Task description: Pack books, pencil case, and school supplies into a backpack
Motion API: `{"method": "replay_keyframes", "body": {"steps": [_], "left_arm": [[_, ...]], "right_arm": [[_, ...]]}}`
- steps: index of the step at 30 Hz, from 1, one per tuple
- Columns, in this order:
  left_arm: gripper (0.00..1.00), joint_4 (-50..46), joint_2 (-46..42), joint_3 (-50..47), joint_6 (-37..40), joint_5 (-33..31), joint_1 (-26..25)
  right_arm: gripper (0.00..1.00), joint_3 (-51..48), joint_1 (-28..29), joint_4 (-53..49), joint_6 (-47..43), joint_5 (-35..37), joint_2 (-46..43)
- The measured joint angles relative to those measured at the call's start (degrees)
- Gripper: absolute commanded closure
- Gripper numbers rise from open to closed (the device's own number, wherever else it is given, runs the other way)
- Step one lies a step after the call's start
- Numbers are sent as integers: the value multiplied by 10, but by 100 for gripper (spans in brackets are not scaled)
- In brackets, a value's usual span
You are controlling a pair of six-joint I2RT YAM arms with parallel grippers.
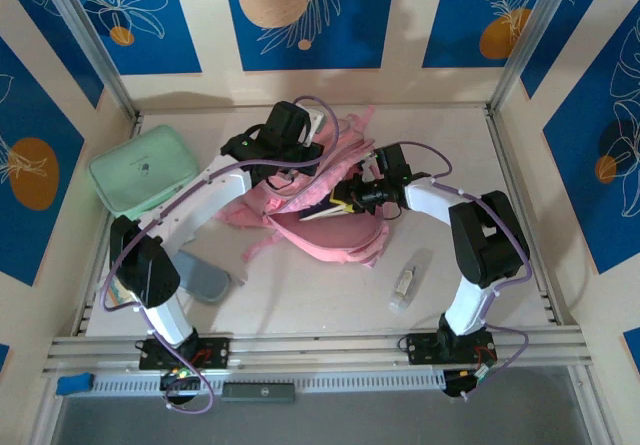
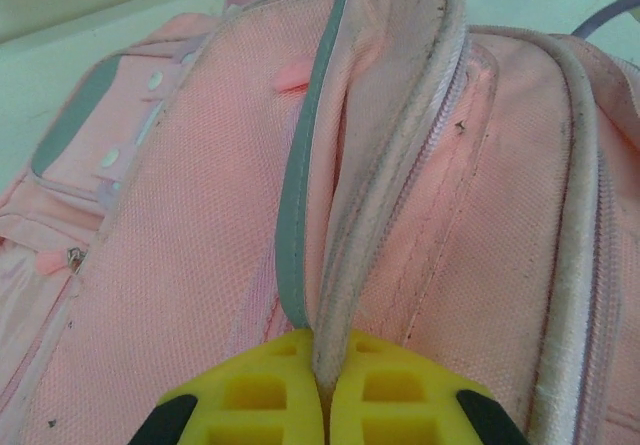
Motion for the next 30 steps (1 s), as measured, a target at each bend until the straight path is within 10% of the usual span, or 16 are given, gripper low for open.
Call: {"method": "replay_keyframes", "body": {"steps": [5,17,30], "left_arm": [[100,8,-2,-8,-4,7,4],[100,16,-6,-21,-30,33,9],[100,31,-7,-42,-60,74,10]], "right_arm": [[58,-11,-9,-58,-18,57,-36],[98,-85,45,-109,42,157,-136],[100,-80,33,-14,52,227,-81]]}}
